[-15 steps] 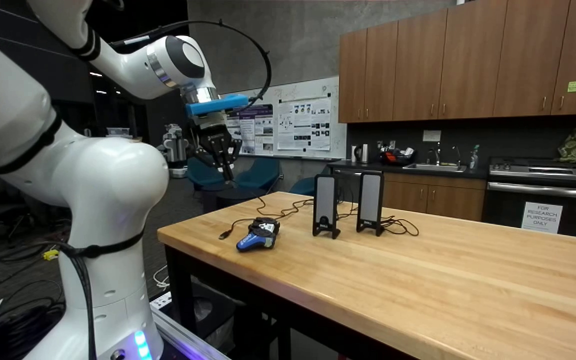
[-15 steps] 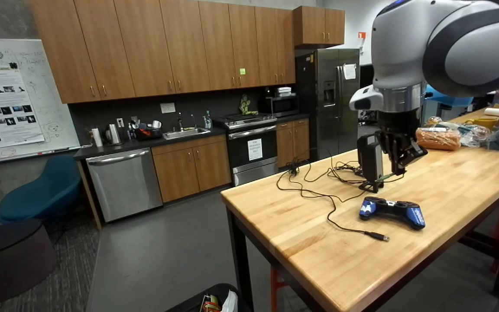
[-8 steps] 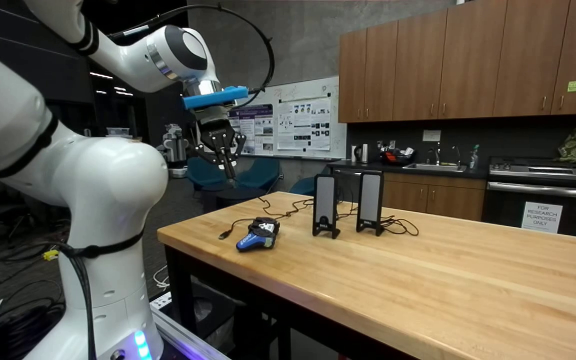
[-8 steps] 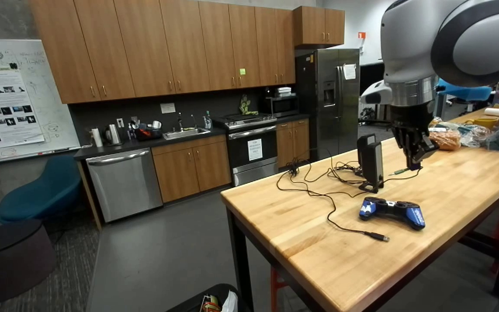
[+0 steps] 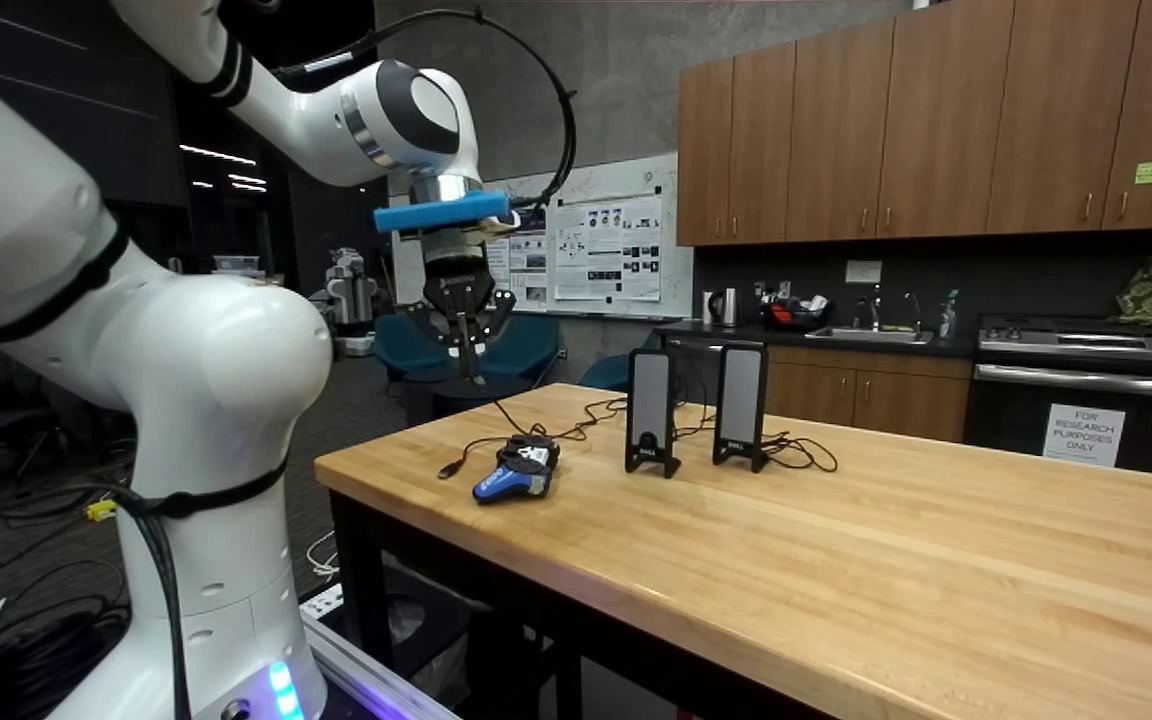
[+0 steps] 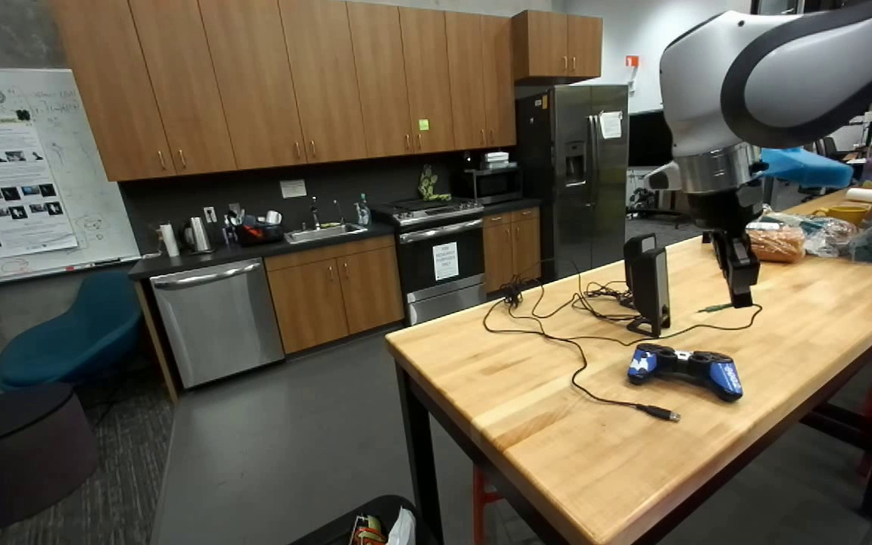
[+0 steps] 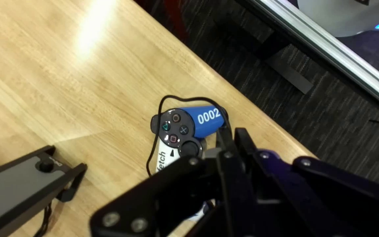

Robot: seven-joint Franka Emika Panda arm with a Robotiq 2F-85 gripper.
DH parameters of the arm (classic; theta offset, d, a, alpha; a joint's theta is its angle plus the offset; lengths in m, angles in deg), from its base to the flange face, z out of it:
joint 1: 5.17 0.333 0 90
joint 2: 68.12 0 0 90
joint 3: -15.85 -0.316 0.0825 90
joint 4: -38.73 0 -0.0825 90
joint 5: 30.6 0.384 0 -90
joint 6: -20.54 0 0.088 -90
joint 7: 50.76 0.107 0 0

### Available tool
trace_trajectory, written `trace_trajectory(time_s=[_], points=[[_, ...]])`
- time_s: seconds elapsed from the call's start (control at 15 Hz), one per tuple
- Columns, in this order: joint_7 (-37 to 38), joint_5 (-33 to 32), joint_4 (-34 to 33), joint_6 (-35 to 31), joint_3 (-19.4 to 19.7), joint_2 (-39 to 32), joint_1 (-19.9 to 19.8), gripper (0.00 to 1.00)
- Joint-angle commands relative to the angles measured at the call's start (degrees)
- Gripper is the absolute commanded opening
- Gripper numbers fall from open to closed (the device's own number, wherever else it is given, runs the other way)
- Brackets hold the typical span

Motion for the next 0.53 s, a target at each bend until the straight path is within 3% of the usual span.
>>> trace_trajectory(time_s=[0.0,0.47], points=[[7.5,1.53,-4.11,0.46,-0.13,-5.8,-3.48,0.02],[23.13,1.99,-7.56,3.67,-2.3,-8.3,-8.92,0.02]])
